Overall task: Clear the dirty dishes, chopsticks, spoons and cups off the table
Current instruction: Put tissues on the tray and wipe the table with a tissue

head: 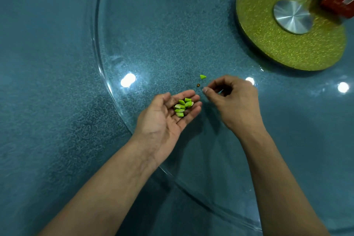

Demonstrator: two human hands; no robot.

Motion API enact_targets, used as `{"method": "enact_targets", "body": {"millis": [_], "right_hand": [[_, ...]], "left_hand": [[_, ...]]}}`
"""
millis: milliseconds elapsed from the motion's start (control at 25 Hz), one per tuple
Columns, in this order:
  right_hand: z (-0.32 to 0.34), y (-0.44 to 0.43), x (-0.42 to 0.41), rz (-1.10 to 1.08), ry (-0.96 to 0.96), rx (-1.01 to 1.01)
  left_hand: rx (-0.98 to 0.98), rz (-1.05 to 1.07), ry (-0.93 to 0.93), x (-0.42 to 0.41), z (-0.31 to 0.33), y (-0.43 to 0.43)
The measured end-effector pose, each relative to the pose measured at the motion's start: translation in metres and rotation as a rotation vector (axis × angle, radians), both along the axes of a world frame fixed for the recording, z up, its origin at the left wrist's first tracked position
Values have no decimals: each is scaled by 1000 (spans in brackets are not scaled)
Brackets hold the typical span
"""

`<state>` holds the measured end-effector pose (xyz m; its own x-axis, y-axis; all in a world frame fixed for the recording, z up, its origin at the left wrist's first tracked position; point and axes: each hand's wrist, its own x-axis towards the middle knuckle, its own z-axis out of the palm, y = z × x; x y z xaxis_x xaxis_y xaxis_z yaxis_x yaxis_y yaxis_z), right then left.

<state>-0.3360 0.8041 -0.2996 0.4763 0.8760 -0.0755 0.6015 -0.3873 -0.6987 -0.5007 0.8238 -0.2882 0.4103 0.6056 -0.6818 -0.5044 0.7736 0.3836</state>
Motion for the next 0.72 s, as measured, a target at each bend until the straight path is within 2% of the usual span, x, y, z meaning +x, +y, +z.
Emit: {"method": "enact_targets", "body": {"millis": [120, 240, 360, 480, 720], "right_hand": [[23, -5, -10, 101, 235, 73], [27, -4, -11, 125, 276, 82], [11, 4, -1, 19, 159, 96], [-3, 12, 2, 92, 26, 36], [-5, 18, -1, 157, -86, -15]], "left_hand": [[0, 23, -20, 3, -1, 3], [7, 24, -12, 6, -2, 5], [12, 11, -8, 6, -3, 4], [15, -5, 8, 4, -2, 4], [14, -6, 10, 1, -2, 8]]}}
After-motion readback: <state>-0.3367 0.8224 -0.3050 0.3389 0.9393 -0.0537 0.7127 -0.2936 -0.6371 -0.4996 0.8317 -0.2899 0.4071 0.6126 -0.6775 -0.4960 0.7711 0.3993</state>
